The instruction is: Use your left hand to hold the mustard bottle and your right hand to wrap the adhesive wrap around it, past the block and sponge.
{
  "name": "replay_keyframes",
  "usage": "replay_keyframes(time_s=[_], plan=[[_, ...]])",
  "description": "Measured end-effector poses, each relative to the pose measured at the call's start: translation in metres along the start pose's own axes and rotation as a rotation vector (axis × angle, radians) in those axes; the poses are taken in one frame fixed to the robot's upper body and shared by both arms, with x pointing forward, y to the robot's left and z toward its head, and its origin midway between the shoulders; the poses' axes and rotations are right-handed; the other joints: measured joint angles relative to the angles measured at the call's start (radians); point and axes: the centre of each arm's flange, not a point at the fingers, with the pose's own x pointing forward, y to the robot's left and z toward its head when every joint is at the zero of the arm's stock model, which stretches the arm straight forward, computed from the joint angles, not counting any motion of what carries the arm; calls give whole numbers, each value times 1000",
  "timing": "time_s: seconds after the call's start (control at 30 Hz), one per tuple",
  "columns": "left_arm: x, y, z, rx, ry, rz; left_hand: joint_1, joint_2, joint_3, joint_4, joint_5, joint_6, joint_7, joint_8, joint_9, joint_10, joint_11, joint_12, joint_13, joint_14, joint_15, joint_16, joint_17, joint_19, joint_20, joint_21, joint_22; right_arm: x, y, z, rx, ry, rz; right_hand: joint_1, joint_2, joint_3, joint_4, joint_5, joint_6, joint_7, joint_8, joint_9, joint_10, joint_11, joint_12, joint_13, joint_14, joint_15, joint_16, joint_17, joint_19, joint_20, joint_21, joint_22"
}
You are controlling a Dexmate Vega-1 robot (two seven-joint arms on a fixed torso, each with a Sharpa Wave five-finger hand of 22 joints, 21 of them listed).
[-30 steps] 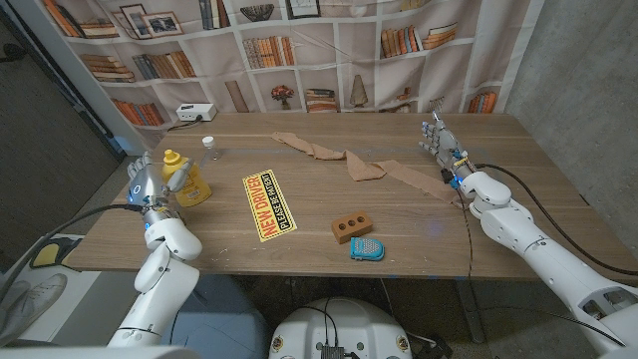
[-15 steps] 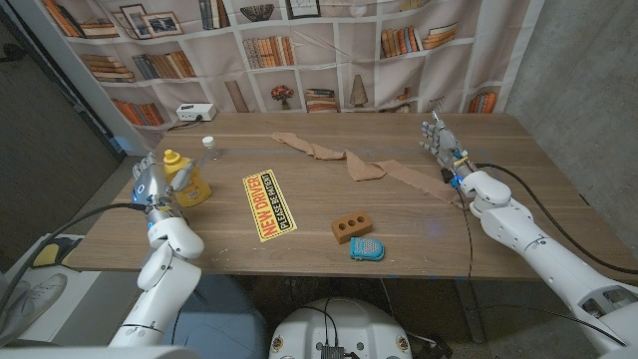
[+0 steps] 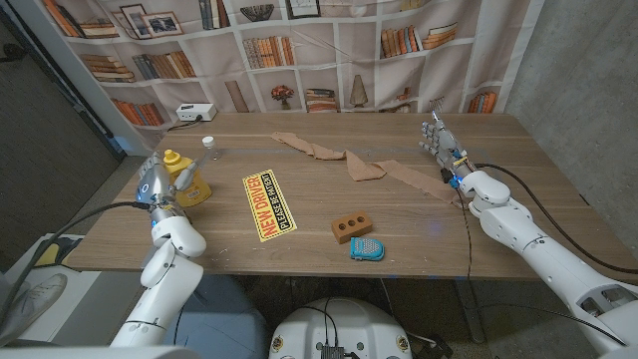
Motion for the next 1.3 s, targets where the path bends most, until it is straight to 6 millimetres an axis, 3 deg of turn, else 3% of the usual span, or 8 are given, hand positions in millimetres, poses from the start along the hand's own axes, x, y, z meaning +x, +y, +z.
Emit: replay_keyframes(time_s=[0.5,0.7,0.97,1.3], plan=[[1,-6,2,-19,-6,-17,6,6,-5,-6,0,5,-13,0,0,25,-36,11,9,92,-57,30,4,50,54,27,7,0,-1,0,-3,2,-5,0,0,0,0,0,0,0,0,0,0,0,0,0,0,0,0,0,0,0,0,0],[1,-9,1,-28,-9,-28,12,12,-5,-6,0,19,-18,9,5,31,-56,17,16,150,-86,48,5,108,68,56,13,-1,-1,1,-3,3,-6,0,0,0,0,0,0,0,0,0,0,0,0,0,0,0,0,0,0,0,0,0],[2,-13,2,-41,-20,-45,80,40,0,-11,5,150,-19,59,27,174,-114,108,57,340,-183,111,23,236,50,133,34,-1,-1,1,-4,4,-6,0,0,0,0,0,0,0,0,0,0,0,0,0,0,0,0,0,0,0,0,0],[4,-18,5,-55,-37,-61,136,52,3,-17,12,256,-30,101,57,274,-145,193,99,448,-242,162,52,274,36,178,54,-1,-1,2,-7,4,-6,-5,5,0,0,0,0,0,0,0,0,0,0,0,0,0,0,0,0,0,0,0]])
